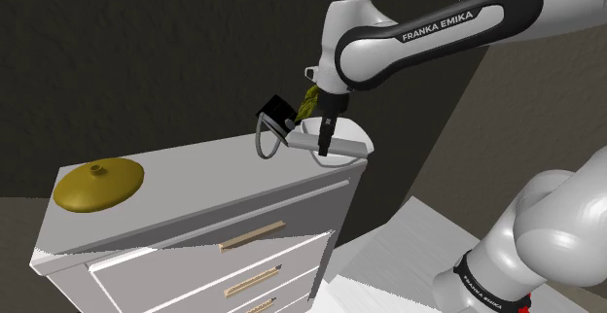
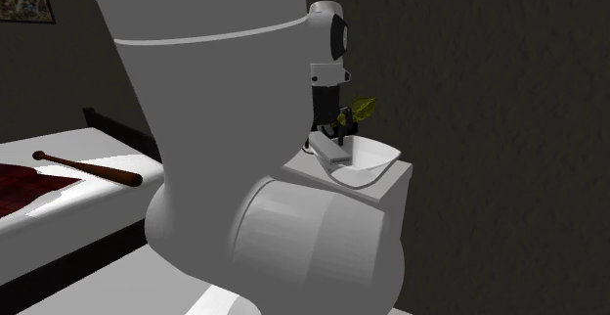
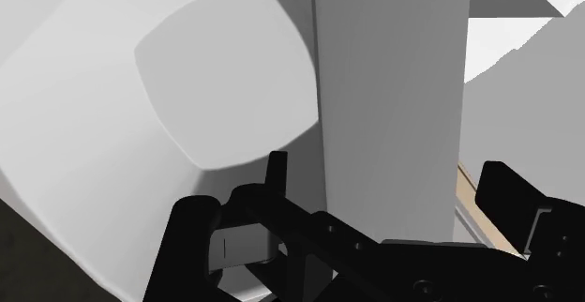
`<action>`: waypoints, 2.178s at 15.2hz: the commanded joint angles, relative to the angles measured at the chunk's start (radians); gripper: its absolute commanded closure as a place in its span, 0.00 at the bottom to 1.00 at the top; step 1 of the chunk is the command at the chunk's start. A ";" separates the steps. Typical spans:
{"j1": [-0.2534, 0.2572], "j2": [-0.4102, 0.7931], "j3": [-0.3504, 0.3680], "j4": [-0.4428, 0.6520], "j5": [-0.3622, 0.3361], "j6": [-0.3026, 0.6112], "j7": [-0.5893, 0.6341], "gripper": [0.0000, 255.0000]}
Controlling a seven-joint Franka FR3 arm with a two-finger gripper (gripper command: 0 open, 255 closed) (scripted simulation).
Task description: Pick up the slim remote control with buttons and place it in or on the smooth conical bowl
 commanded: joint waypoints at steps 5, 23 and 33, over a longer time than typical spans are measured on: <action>0.000 0.000 -0.001 0.000 0.000 0.000 -0.001 1.00; -0.001 -0.052 -0.006 0.101 0.006 -0.153 -0.008 1.00; -0.071 -0.007 -0.104 0.173 -0.032 -0.179 -0.157 1.00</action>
